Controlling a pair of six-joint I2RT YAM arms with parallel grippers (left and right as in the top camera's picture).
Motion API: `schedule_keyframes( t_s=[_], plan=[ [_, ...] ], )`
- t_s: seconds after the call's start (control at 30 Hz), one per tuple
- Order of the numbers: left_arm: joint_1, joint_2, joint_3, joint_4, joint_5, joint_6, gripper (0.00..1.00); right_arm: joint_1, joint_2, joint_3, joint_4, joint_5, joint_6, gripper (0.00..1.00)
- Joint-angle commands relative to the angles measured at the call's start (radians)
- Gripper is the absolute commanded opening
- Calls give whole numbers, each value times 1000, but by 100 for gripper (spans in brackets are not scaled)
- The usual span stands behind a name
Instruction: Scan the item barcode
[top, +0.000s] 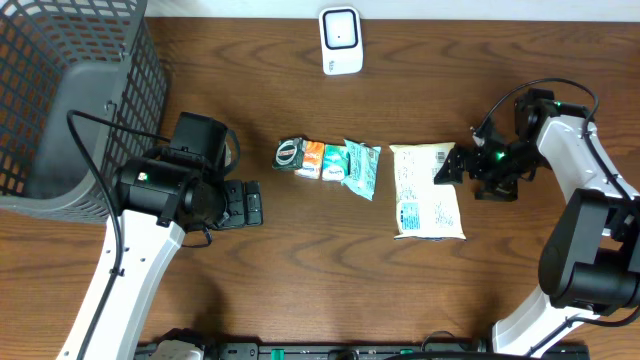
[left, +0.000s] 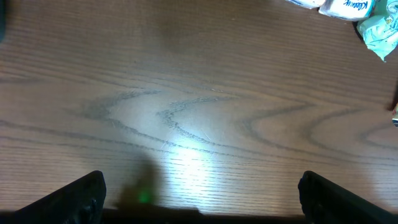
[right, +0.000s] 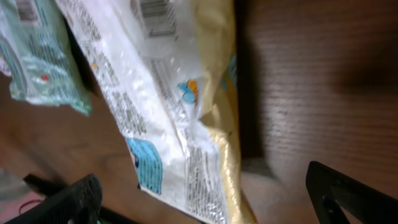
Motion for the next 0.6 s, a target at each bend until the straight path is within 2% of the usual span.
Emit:
schedule_keyframes(
  t_s=[0.0, 0.1, 0.3, 0.47, 0.57],
  plan=[
    [4, 3, -4, -3, 9, -9, 97, -6, 10, -13, 15, 8, 21, 99],
    [4, 3, -4, -3, 9, -9, 98, 3, 10, -55, 45, 2, 22, 99],
    [4, 3, -4, -2, 9, -9, 98, 22, 10, -216, 237, -5, 138, 99],
    [4, 3, -4, -3, 9, -9, 98, 32, 10, -341, 417, -132, 145, 99],
    [4, 3, -4, -2, 9, -9, 98, 58, 10, -400, 497, -126, 187, 92]
  ],
)
